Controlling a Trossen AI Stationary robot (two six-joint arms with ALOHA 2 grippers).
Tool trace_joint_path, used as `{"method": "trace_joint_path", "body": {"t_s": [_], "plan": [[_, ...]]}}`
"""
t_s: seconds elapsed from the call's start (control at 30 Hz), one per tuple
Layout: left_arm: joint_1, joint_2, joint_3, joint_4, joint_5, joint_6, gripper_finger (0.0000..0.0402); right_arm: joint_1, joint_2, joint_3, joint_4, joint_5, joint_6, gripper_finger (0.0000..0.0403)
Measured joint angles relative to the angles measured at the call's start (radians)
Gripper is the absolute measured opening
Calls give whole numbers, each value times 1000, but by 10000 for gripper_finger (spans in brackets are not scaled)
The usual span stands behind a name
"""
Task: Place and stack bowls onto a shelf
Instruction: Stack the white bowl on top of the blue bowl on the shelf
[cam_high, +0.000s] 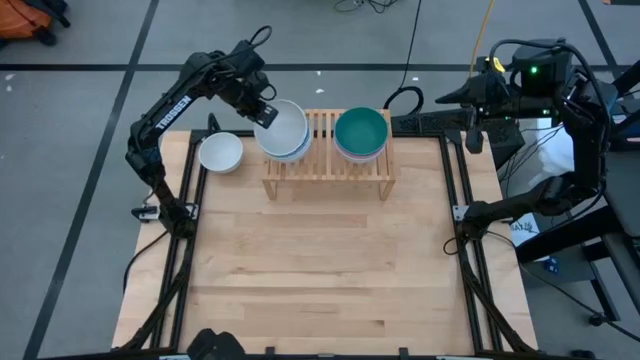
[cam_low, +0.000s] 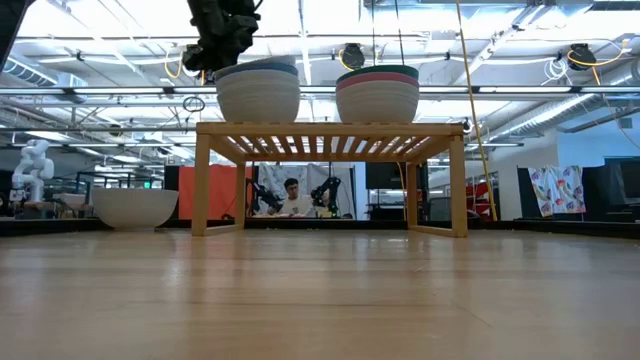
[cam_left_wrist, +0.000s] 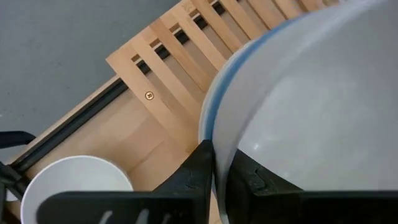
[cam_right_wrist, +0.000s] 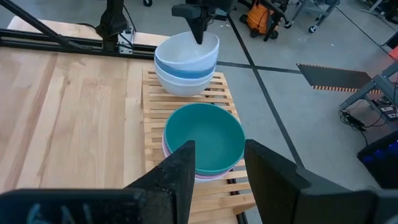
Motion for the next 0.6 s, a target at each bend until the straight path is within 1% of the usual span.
{"method": "trace_joint_path", "body": {"t_s": [0.17, 0.3, 0.47, 0.6], "plan": [[-4, 0, 0, 24, 15, -44, 44, 0, 0, 0, 11, 1, 0, 134], [-3, 0, 0, 64, 68, -53, 46, 0, 0, 0, 18, 1, 0, 134], [-4, 0, 0, 84, 172, -76, 48, 0, 0, 0, 17, 1, 0, 134], [-7, 0, 0, 78, 194, -98, 48, 0, 0, 0, 18, 1, 0, 134]]}}
